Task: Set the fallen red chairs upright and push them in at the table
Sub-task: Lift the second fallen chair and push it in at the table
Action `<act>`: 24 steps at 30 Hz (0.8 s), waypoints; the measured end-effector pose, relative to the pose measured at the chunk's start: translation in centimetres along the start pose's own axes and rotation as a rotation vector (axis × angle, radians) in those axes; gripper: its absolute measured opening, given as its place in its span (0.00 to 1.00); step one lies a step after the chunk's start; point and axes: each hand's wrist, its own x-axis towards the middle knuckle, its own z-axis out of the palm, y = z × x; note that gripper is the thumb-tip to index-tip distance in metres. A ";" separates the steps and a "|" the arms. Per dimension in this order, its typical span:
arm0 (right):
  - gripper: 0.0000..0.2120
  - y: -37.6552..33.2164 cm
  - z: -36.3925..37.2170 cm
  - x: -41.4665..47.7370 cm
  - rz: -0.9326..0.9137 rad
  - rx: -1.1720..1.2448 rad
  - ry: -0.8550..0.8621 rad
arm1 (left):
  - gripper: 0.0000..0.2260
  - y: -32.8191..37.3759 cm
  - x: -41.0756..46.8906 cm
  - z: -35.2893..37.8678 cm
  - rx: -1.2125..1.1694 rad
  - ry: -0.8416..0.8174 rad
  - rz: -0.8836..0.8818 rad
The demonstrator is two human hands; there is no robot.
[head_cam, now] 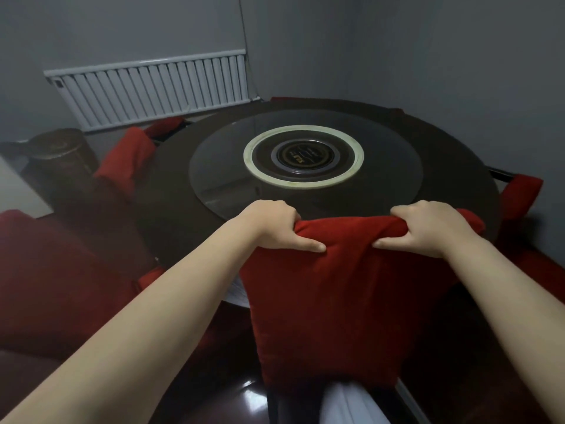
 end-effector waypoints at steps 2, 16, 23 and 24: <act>0.42 0.0 0.1 -0.1 0.001 -0.006 0.016 | 0.38 0.1 -0.2 0.1 0.007 0.022 -0.007; 0.34 -0.1 1.1 -0.5 -0.127 -0.082 0.330 | 0.36 1.2 -2.1 1.9 0.123 0.302 -0.118; 0.38 -0.2 0.5 -1.8 -0.129 0.023 0.143 | 0.36 1.9 -3.3 2.1 0.141 0.337 -0.132; 0.38 0.1 0.3 -2.0 -0.156 0.054 0.116 | 0.37 2.0 -3.4 2.2 0.148 0.339 -0.133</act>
